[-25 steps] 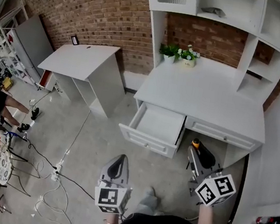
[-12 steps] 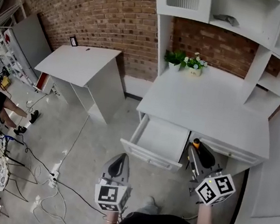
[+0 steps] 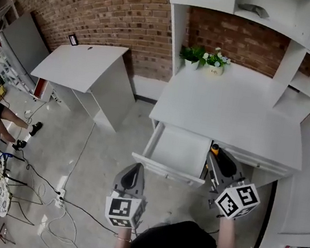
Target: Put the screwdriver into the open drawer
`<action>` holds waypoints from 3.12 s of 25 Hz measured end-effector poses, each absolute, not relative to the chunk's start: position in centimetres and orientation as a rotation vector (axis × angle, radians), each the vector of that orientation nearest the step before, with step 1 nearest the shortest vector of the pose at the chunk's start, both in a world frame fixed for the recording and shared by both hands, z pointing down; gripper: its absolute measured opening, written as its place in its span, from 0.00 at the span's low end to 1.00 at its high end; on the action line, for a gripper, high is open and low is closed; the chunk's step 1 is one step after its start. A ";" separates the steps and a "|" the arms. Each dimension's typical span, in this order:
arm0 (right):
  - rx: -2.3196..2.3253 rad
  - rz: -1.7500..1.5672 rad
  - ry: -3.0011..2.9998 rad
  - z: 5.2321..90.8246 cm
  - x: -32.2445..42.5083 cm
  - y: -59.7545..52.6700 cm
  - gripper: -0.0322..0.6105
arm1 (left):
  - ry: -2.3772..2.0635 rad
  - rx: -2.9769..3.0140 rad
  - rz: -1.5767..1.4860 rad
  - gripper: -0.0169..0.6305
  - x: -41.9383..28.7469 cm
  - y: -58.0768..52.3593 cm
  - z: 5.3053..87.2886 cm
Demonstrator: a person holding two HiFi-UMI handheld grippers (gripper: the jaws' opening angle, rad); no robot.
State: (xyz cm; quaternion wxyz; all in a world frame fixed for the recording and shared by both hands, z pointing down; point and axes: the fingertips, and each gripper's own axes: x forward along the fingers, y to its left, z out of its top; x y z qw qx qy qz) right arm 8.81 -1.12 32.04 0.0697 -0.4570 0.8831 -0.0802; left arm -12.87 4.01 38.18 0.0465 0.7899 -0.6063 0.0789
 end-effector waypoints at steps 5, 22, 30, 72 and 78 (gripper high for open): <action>-1.380 -0.280 2.698 33.8 8.6 -3.7 0.23 | -1.804 2.373 0.259 0.04 -12.0 2.3 40.3; -1.195 -0.552 2.956 42.4 2.7 -15.8 0.23 | -1.714 2.155 0.349 0.04 -11.8 -7.5 47.8; -1.034 -0.656 3.158 48.3 -0.4 -18.6 0.23 | -1.678 2.059 0.401 0.04 -10.8 -10.7 51.7; -0.896 -1.175 3.595 75.2 -6.7 -20.9 0.23 | -1.321 1.964 0.603 0.04 -9.0 -16.6 61.9; -0.925 -1.219 3.587 77.0 -7.2 -21.1 0.23 | -1.320 1.955 0.598 0.04 -9.1 -16.8 62.0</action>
